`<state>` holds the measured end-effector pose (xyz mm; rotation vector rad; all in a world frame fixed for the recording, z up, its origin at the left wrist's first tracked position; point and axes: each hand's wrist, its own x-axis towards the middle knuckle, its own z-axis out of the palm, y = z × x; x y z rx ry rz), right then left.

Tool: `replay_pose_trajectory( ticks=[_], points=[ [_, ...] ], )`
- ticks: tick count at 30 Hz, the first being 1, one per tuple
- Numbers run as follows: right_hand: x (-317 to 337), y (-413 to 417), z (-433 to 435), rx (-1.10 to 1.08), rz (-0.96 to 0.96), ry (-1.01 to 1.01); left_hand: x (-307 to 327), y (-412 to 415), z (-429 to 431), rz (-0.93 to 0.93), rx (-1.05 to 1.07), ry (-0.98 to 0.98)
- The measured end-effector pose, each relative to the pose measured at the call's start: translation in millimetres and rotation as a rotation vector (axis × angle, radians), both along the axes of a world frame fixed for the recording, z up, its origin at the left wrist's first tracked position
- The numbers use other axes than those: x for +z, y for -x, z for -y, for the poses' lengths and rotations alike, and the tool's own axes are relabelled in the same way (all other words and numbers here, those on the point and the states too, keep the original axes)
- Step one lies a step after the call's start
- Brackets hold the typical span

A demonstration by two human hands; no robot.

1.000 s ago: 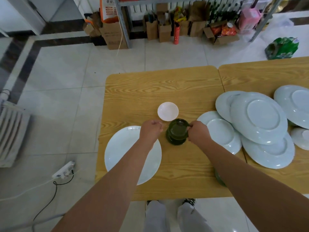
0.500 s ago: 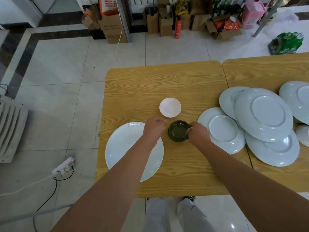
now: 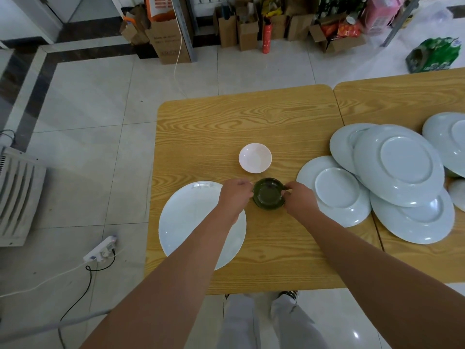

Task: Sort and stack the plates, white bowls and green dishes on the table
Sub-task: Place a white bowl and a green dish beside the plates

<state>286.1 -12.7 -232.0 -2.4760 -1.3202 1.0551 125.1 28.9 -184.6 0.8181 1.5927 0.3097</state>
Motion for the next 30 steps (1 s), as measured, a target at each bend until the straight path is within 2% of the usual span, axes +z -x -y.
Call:
replay_pose_trajectory(
  ticks=[10,18,24,30],
  points=[
    [-1,-7,6,-0.126,-0.13,-0.034,-2,-5,11,-0.013,-0.024,-0.028],
    [30,-59,51,-0.276,-0.229,-0.114,0,-54,42,0.061,-0.087,-0.015],
    [42,-107,103,-0.349,-0.138,-0.089,-1,-100,75,0.117,-0.177,0.041],
    [31,-125,152,-0.427,-0.134,-0.042,-9,-117,106,0.139,-0.244,0.059]
  ],
)
